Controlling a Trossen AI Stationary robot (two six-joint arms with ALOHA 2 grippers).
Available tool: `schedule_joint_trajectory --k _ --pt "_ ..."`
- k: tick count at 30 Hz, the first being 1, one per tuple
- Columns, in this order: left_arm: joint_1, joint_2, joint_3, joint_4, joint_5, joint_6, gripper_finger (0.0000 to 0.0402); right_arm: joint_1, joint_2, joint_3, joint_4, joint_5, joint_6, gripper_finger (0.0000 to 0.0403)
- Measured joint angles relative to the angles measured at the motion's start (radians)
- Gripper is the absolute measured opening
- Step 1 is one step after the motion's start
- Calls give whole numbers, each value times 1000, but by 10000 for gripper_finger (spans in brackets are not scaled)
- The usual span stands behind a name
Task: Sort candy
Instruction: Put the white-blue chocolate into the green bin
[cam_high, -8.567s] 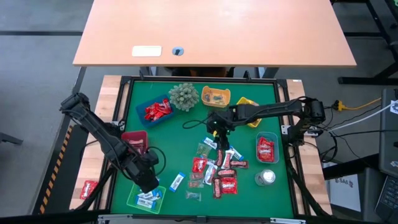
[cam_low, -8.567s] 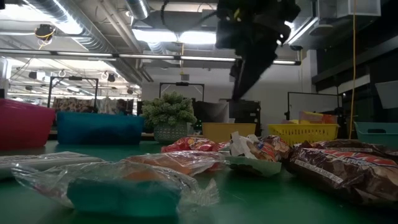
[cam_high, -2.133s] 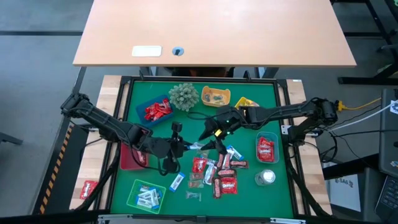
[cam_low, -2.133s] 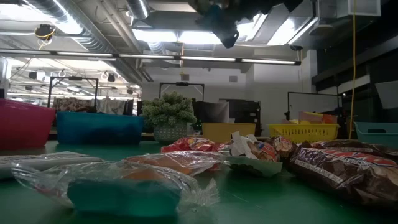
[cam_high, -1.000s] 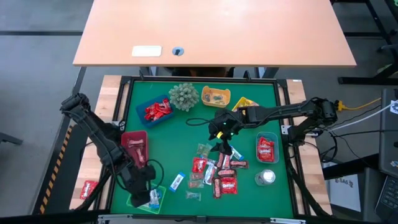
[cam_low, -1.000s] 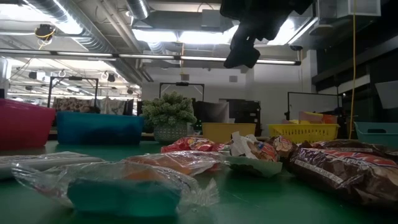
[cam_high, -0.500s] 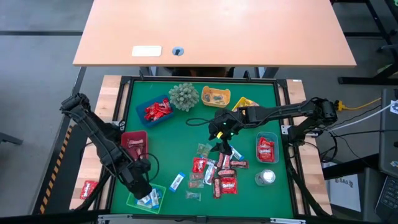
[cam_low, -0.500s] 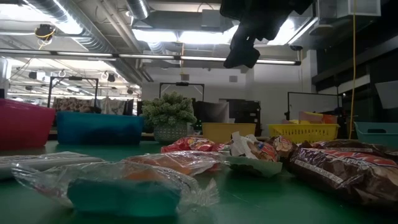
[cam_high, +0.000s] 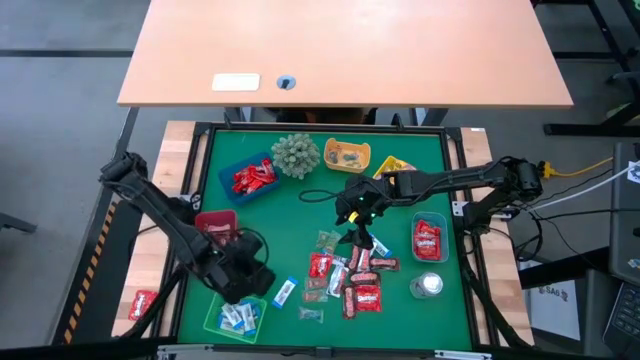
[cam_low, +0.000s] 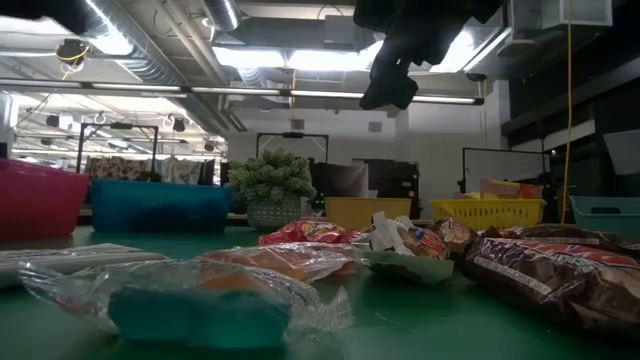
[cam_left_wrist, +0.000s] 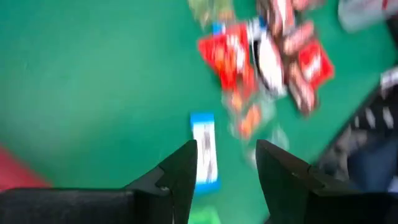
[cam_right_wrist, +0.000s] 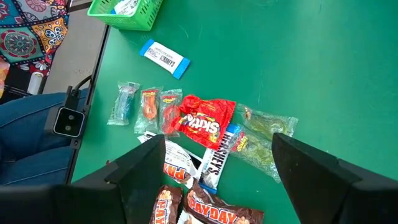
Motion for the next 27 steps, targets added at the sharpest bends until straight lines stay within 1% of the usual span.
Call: schedule_joint_trajectory --k 1,3,6,10,13,22,27 --pt "10 15 0 16 -19 0 150 0 0 0 0 0 0 294" --pt "30 49 0 55 -18 12 150 0 0 0 0 0 0 294" --pt "53 103 0 146 24 58 150 0 0 0 0 0 0 294" --pt "74 178 0 263 46 162 150 0 0 0 0 0 1 294" --pt "89 233 0 312 90 224 150 0 0 0 0 0 1 294" --pt "100 362 0 321 237 227 150 0 0 0 0 0 1 294" --pt "100 400 0 318 245 228 150 0 0 0 0 0 1 294"
